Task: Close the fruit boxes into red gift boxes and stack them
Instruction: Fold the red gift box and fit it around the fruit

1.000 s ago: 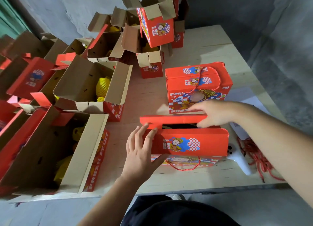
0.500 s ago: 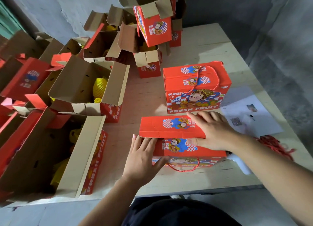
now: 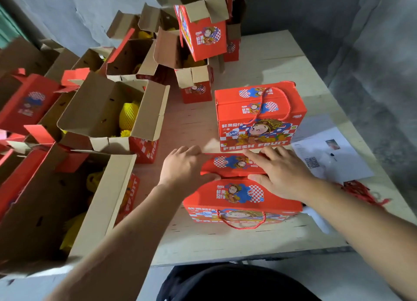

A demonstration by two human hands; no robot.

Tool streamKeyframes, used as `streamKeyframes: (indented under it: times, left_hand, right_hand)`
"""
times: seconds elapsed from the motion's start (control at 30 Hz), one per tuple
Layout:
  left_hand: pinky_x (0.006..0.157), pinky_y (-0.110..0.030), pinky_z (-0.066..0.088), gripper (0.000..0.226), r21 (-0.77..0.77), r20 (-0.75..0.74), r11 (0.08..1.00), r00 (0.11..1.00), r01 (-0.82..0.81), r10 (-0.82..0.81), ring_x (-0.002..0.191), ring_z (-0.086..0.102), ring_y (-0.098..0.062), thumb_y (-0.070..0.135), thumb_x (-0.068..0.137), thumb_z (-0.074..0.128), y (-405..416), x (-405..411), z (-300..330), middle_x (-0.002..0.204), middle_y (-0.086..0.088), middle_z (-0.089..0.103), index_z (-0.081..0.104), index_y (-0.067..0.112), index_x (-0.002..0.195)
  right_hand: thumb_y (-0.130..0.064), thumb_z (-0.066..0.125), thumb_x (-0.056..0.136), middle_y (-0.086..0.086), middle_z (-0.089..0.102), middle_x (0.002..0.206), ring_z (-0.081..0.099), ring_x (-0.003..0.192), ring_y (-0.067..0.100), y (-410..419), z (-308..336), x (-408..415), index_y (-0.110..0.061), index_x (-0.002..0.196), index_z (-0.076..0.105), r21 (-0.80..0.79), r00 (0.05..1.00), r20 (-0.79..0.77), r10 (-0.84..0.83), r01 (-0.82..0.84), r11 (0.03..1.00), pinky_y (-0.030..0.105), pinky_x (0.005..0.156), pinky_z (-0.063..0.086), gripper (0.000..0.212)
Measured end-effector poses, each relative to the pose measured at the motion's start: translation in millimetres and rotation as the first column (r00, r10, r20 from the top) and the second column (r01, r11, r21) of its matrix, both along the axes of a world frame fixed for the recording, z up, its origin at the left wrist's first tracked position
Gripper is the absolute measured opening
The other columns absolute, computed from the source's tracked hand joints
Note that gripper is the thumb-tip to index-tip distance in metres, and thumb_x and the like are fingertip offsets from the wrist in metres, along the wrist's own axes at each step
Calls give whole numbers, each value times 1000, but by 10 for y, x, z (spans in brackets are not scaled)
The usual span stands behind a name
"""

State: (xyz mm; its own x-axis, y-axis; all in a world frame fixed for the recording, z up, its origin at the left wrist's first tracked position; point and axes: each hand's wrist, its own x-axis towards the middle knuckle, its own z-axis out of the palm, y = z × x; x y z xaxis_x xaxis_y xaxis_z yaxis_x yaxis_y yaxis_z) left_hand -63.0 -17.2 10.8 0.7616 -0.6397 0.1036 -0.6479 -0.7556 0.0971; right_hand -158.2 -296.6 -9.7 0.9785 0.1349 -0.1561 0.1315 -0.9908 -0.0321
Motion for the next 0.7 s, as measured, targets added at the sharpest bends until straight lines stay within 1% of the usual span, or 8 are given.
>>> streamKeyframes:
  times: [0.1, 0.17, 0.23, 0.27, 0.37, 0.47, 0.6, 0.7]
  left_hand:
    - [81, -42, 54, 68, 25, 55, 996, 994, 90, -91, 95, 64, -29, 78, 80, 64, -1, 74, 10, 102, 1, 66, 72, 31, 128]
    - [79, -42, 54, 60, -2, 90, 994, 990, 113, -112, 95, 64, -30, 71, 83, 66, 2, 95, -1, 101, 0, 66, 74, 29, 125]
    - [77, -41, 55, 55, -35, 114, 995, 989, 97, -92, 96, 64, -29, 66, 85, 70, -23, 118, -31, 102, 1, 67, 74, 26, 122]
    - [78, -41, 55, 55, -38, 119, 996, 990, 85, -80, 97, 64, -28, 66, 86, 69, -49, 128, -43, 104, 1, 67, 73, 24, 121]
    - [82, -42, 54, 59, 30, 157, 998, 986, 60, -64, 100, 61, -28, 71, 88, 59, -89, 124, -120, 109, -1, 63, 68, 22, 121]
    - [90, -44, 49, 73, 68, 162, 998, 987, 5, -16, 100, 52, -30, 83, 87, 41, -6, 51, -267, 116, -4, 55, 60, 27, 131]
    - [101, -48, 41, 90, 67, 127, 997, 991, -44, 35, 105, 48, -29, 97, 83, 25, 21, -12, -337, 122, -3, 50, 52, 31, 138]
    - [102, -51, 36, 84, 23, 261, 998, 965, -50, 43, 105, 51, -34, 87, 90, 33, -30, -122, -362, 122, -9, 54, 57, 20, 134]
  right_hand:
    - [-77, 13, 94, 3, 51, 142, 52, 123, 34, -14, 16, 24, -37, 164, 21, -11, 1000, 14, 26, -26, 1000, 51, 101, 49, 81]
    - [-75, 10, 97, 2, 60, 134, 62, 114, 33, -41, 74, 77, -35, 162, 28, -59, 996, 49, 68, -65, 996, 47, 88, 57, 79]
    - [-75, 4, 97, 0, 62, 130, 66, 107, 31, -57, 113, 140, -37, 162, 27, -117, 995, 43, 89, -83, 990, 43, 77, 59, 78]
    - [-75, 2, 94, 1, 58, 133, 65, 109, 31, -54, 126, 160, -39, 163, 22, -116, 996, 25, 81, -77, 990, 43, 79, 58, 80]
    - [-79, 0, 88, 3, 44, 142, 51, 123, 32, -39, 110, 164, -43, 163, 6, -30, 997, -40, 60, -61, 998, 47, 100, 47, 83]
    - [-87, -5, 86, 1, 37, 143, 44, 132, 31, -10, 77, 106, -46, 161, -7, 11, 995, -63, 79, -79, 997, 50, 109, 37, 85]
    - [-86, 4, 87, 5, 26, 152, 41, 135, 35, 56, 41, 30, -46, 158, -20, -1, 998, -59, 39, -39, 999, 51, 110, 37, 84]
    - [-87, 9, 86, 8, 23, 153, 42, 134, 38, 77, 45, -6, -46, 156, -26, 1, 997, -71, 14, -14, 1000, 52, 109, 36, 88]
